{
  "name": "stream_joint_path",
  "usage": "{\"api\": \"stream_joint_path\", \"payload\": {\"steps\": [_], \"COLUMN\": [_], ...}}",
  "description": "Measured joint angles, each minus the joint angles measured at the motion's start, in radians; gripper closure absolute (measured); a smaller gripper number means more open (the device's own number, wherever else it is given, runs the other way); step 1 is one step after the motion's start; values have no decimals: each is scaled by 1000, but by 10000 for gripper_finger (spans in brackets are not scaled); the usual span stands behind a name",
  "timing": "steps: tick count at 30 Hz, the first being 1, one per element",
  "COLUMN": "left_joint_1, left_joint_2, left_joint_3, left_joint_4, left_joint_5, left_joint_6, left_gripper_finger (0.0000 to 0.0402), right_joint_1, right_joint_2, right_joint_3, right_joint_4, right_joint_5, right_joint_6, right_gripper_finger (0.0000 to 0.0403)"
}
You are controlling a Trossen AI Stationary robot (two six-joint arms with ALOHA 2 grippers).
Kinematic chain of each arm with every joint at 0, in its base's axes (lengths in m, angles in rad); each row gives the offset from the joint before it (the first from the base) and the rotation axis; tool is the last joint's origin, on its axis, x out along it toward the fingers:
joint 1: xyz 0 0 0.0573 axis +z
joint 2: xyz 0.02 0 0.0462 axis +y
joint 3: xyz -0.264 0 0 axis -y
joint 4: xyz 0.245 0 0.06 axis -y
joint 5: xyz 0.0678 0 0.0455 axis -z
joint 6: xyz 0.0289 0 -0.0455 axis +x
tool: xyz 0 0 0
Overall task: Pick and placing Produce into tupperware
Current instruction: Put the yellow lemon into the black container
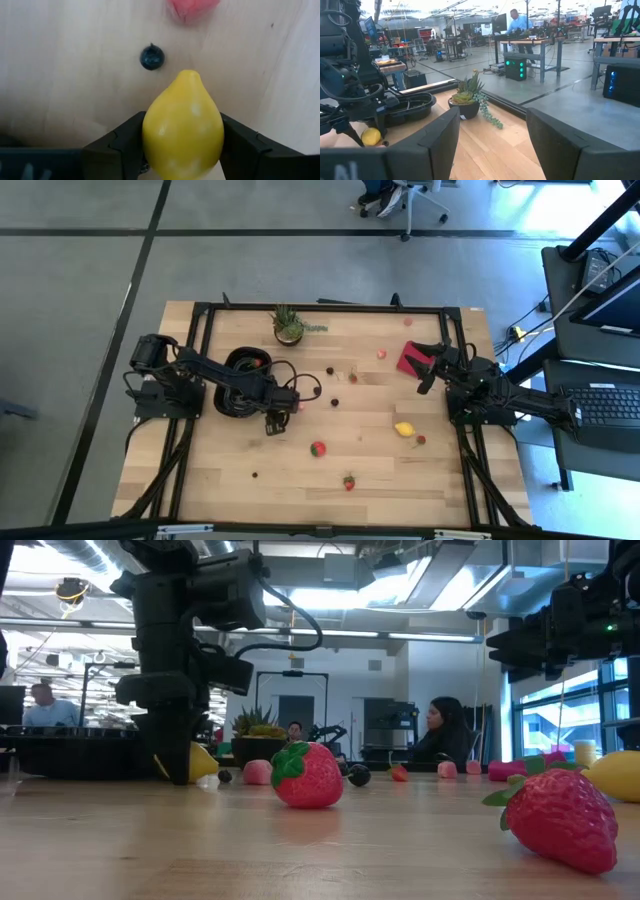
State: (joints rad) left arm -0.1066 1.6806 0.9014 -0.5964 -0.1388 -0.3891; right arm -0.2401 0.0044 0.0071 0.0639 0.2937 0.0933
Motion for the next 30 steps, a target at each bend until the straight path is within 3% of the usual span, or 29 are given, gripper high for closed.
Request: {"api": "stream_joint_path", "payload": {"steps": [6, 13, 19, 30], "left_joint_1": [1, -3, -14, -13], "left_joint_2": [-23, -32, -72, -174], "left_joint_3": [87, 240, 245, 124], "left_joint_4": [-73, -472, -744, -719], "left_joint_5": [-6, 4, -5, 24], "left_joint_6": [-1, -126, -300, -475], "left_gripper_finger": [205, 205, 205, 185], "right_joint_1": [0, 0, 0, 0], "right_joint_2": [0, 0, 0, 0], "right_joint_3": [0, 0, 0, 0], "right_joint_4": [0, 0, 0, 0], "right_joint_5": [0, 0, 0, 0], "right_joint_6": [0, 2, 3, 7], "right_gripper_finger": [171, 171, 171, 171]}}
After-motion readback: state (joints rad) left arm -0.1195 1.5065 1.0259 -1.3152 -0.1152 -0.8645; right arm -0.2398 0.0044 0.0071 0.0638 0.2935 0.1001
